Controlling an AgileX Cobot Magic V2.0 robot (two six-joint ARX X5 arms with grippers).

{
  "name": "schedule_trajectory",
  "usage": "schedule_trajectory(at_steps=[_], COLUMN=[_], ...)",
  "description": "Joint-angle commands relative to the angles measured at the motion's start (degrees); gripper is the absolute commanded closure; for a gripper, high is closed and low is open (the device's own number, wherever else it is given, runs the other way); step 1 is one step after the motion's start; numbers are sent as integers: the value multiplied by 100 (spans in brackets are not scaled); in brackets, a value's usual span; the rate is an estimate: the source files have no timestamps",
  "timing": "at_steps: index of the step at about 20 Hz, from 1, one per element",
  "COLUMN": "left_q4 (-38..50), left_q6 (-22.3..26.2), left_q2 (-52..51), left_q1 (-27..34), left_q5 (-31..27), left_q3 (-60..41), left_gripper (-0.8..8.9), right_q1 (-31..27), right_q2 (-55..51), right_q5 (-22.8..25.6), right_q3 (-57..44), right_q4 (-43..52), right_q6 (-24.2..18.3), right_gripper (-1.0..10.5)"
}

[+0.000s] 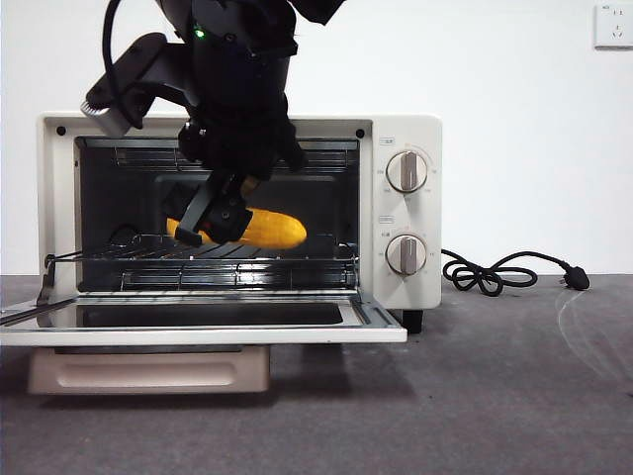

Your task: Take the corn from the table,put the corn in the oven

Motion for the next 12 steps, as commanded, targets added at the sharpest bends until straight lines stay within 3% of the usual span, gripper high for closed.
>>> schedule_trajectory(at_steps=[1,8,12], left_q4=[7,4,7], left_q6=[-15,-15,-15], left_q2=[-13,-13,-13], left_q1=[-9,-9,-9], left_q5=[-11,-13,-13], left_q3=[-7,-7,-9], left_gripper=[818,818,818], right_q1=[31,321,522], right_q2=[92,90,79], right_q5=[74,514,1080], right_q3=[31,31,31], right_q4=[22,39,68], right_q6=[234,334,343], right_gripper=[498,506,506])
